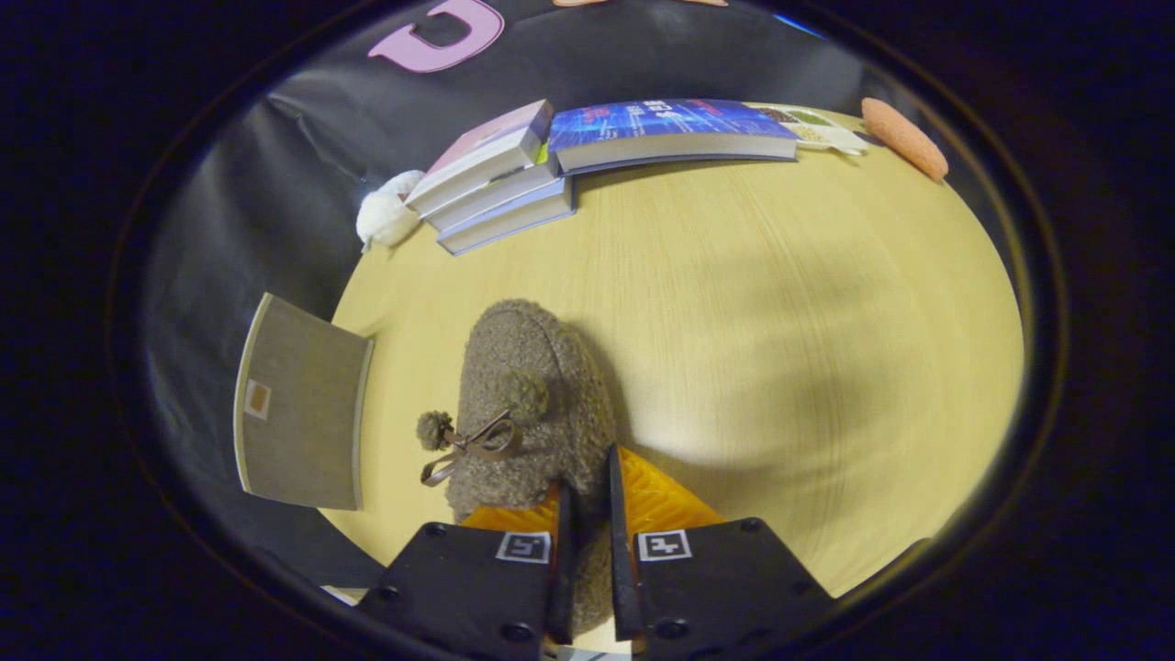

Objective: Open the storage box then place both shoes into the box .Put the left shoe in first, then the right shoe, with the right side of both shoes facing outward in a uniform manner.

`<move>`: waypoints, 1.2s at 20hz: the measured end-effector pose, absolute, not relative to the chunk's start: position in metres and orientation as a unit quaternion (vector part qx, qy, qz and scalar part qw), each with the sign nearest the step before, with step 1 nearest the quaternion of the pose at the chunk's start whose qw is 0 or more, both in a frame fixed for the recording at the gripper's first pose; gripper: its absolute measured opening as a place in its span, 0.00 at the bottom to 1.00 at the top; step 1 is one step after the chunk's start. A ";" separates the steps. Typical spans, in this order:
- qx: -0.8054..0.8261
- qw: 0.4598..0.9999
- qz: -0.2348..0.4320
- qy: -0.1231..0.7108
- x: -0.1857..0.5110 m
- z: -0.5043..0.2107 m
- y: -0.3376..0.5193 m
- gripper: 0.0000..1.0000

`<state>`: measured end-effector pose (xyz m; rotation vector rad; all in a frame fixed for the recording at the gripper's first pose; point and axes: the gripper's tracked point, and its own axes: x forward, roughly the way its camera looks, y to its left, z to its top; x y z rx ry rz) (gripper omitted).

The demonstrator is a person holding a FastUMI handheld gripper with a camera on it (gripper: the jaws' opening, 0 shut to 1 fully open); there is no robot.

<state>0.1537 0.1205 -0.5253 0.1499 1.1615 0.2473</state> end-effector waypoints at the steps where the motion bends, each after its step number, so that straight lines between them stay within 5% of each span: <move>1: 0.091 0.823 0.122 0.548 0.150 -0.518 0.128 0.21; 16: 0.239 0.789 0.230 0.517 0.118 -0.369 0.291 0.20; 24: 0.250 0.760 0.280 0.531 0.106 -0.346 0.392 0.20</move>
